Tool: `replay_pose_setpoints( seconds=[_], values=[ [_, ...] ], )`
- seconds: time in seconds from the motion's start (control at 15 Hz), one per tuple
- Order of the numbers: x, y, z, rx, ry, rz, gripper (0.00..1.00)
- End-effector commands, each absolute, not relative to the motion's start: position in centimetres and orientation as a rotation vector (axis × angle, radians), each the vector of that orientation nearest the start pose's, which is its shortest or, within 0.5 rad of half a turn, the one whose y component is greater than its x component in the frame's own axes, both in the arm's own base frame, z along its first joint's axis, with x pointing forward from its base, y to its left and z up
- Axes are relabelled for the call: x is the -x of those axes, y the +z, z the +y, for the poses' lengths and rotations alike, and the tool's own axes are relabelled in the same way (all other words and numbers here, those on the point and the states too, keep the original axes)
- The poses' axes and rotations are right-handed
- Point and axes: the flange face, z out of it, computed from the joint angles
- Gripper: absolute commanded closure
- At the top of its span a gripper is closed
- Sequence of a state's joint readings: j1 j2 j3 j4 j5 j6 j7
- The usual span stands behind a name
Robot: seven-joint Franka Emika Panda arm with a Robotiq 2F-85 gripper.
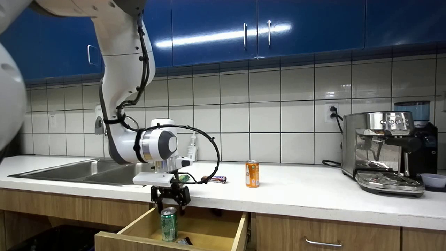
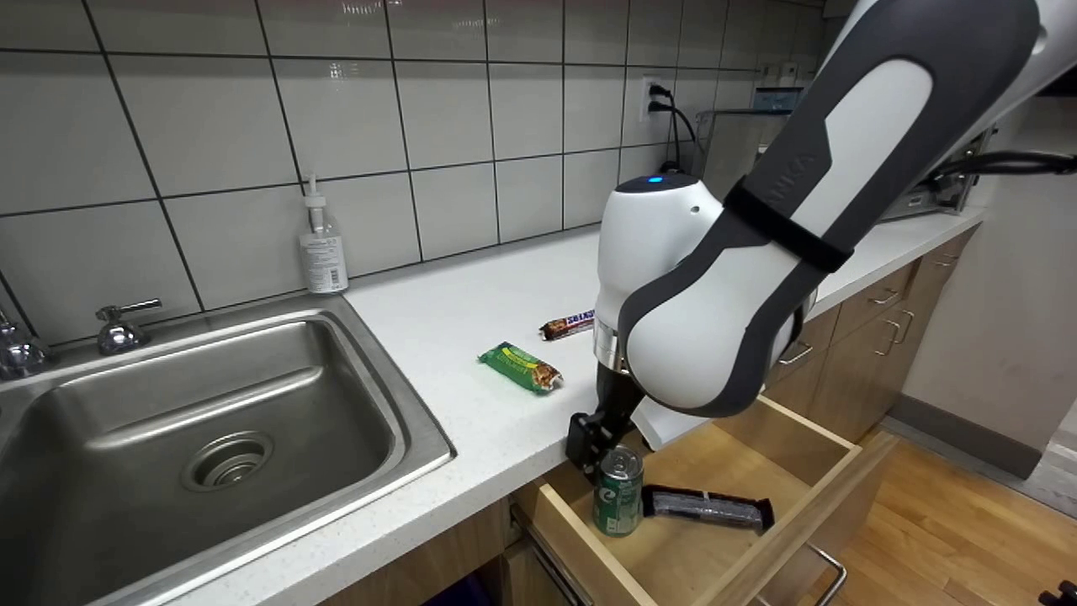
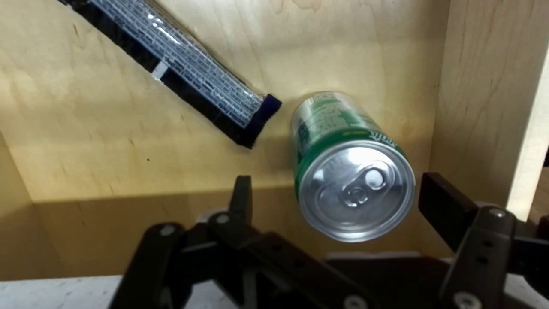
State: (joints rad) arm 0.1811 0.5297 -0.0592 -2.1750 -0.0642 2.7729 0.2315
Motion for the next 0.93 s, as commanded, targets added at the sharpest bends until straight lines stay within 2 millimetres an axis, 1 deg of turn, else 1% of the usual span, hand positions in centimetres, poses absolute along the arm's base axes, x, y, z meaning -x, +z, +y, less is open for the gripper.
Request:
replay_pose_setpoints(
  seconds=[0.0,0.67,0.87],
  values=[
    [-54.6,17.2,7.3,3.161,-0.119,0.099,0.0],
    [-52.6,21.2,6.5,3.145,-0.143,0.166,0.0],
    [-52.7,22.6,5.8,3.134,-0.14,0.253,0.0]
  ],
)
